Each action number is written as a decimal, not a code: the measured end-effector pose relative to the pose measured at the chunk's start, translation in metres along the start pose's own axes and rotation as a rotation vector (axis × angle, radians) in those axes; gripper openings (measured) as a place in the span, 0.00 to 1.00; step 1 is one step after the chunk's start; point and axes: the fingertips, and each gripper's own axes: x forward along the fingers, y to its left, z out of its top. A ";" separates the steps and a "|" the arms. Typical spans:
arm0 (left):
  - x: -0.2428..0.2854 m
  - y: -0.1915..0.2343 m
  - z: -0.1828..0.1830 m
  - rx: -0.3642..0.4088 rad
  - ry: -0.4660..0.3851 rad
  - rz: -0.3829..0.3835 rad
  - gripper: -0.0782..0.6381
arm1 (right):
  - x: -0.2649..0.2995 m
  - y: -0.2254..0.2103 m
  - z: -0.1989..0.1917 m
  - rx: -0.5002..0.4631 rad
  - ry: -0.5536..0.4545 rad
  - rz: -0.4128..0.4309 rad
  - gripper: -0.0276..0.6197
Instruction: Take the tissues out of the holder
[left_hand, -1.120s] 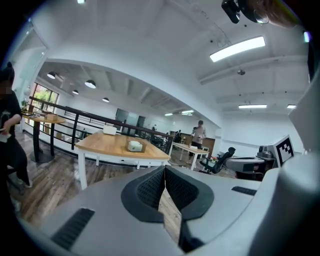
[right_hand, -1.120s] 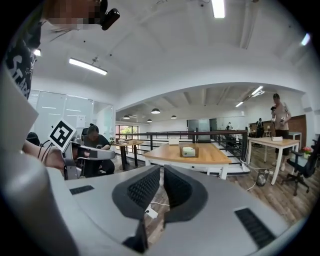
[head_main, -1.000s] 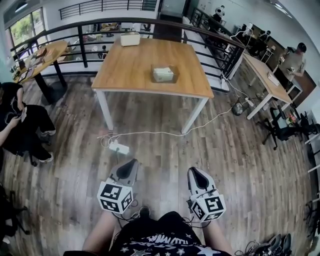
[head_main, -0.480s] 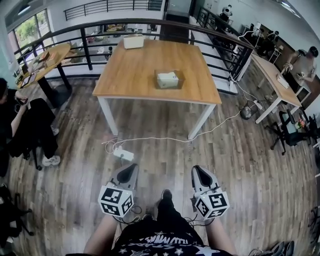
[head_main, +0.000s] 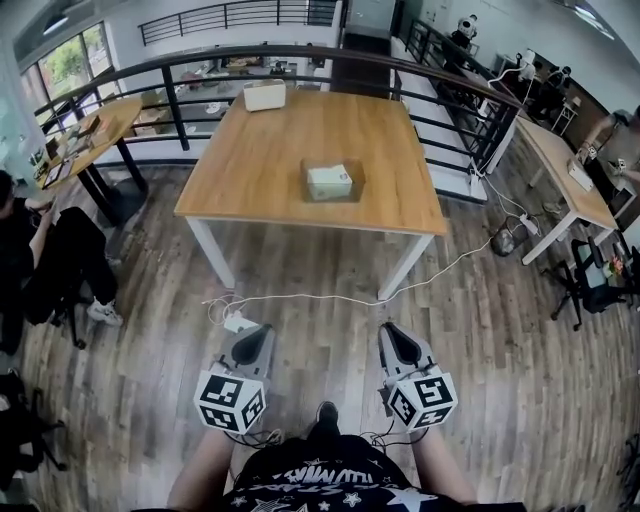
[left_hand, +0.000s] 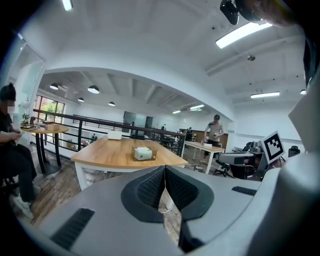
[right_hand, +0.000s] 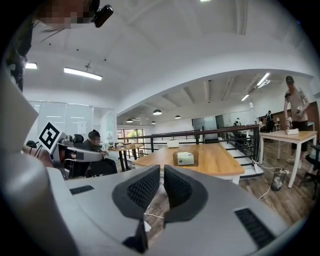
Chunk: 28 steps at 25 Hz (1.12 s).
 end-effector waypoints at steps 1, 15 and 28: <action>0.009 -0.002 0.005 0.001 -0.006 0.005 0.13 | 0.004 -0.010 0.003 0.004 -0.004 0.003 0.09; 0.095 -0.023 0.039 0.019 -0.052 0.042 0.13 | 0.045 -0.108 0.006 0.051 0.030 0.044 0.09; 0.162 0.026 0.039 -0.012 -0.028 0.012 0.13 | 0.111 -0.129 -0.001 0.061 0.066 0.007 0.09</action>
